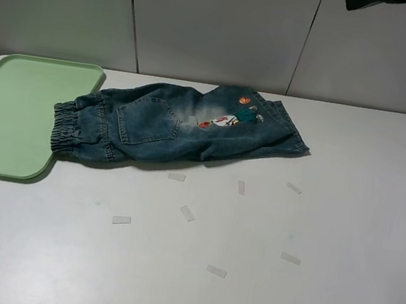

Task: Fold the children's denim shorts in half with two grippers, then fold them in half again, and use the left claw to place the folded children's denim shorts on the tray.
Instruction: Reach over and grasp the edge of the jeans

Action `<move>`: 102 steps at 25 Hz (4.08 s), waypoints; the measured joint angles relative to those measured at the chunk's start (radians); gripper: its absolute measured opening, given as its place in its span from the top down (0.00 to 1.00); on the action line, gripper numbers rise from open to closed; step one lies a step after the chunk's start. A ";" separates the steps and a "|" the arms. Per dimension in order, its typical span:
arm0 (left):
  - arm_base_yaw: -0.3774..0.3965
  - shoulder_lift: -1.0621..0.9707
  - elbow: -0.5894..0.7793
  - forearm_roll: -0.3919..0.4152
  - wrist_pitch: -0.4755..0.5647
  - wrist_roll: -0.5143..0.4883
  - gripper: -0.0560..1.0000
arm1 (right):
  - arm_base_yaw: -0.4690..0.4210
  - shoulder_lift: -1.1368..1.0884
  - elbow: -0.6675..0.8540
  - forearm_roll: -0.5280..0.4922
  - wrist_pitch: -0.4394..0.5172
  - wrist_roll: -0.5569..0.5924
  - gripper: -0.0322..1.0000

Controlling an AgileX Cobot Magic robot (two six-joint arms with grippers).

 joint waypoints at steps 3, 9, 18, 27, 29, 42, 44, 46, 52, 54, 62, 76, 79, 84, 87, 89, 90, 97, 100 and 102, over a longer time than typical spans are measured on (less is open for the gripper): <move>0.000 0.000 0.000 0.000 0.000 0.000 0.14 | 0.000 0.033 0.000 -0.005 -0.001 -0.002 0.30; 0.000 0.000 0.000 0.000 0.000 0.000 0.14 | -0.089 0.062 0.000 0.058 -0.051 -0.017 0.30; 0.000 0.000 0.000 0.000 0.000 0.000 0.14 | -0.482 0.210 0.000 0.512 -0.233 -0.393 0.30; 0.000 0.000 0.000 0.000 0.000 0.000 0.14 | -0.660 0.510 -0.115 0.784 -0.255 -0.719 0.30; 0.000 0.000 0.000 0.000 0.000 0.000 0.14 | -0.682 0.592 -0.168 0.818 -0.254 -0.759 0.30; 0.000 0.000 0.000 0.000 0.000 0.000 0.14 | -0.752 1.036 -0.497 0.930 -0.139 -0.866 0.30; 0.000 0.000 0.000 0.000 0.000 0.000 0.14 | -0.764 1.064 -0.501 0.950 -0.139 -0.863 0.30; 0.000 0.000 0.000 0.000 0.000 0.000 0.14 | -0.774 1.093 -0.501 0.971 -0.139 -0.862 0.30; 0.000 0.000 0.000 0.000 0.000 0.000 0.14 | -0.791 1.156 -0.501 0.996 -0.152 -0.862 0.30; 0.000 0.000 0.000 0.000 0.000 0.000 0.14 | -0.791 1.175 -0.501 1.002 -0.157 -0.862 0.30; 0.000 0.000 0.000 0.000 0.000 0.000 0.14 | -0.784 1.212 -0.504 1.028 -0.167 -0.865 0.30; 0.000 0.000 0.000 0.000 0.000 0.000 0.14 | -0.749 1.231 -0.508 1.074 -0.207 -0.906 0.30; 0.000 0.000 0.000 0.000 0.000 0.000 0.14 | -0.742 1.236 -0.511 1.074 -0.209 -0.909 0.30; 0.000 0.000 0.000 0.000 0.000 0.000 0.14 | -0.712 1.238 -0.515 1.077 -0.211 -0.911 0.30; 0.000 0.000 0.000 0.000 0.000 0.000 0.14 | -0.688 1.239 -0.516 1.078 -0.204 -0.911 0.30; 0.000 0.000 0.000 0.000 0.000 0.000 0.14 | -0.676 1.241 -0.516 1.079 -0.194 -0.911 0.35; 0.000 0.000 0.000 0.000 0.000 0.000 0.14 | -0.672 1.244 -0.516 1.078 -0.190 -0.911 0.40; 0.000 0.000 0.000 0.000 0.000 0.000 0.14 | -0.679 1.253 -0.516 1.003 -0.214 -0.900 0.90; 0.000 0.000 0.000 0.000 0.000 0.000 0.14 | -0.665 1.253 -0.517 0.947 -0.173 -0.847 0.95; 0.000 0.000 0.000 0.000 0.000 0.000 0.14 | -0.659 1.249 -0.519 0.881 -0.146 -0.800 0.95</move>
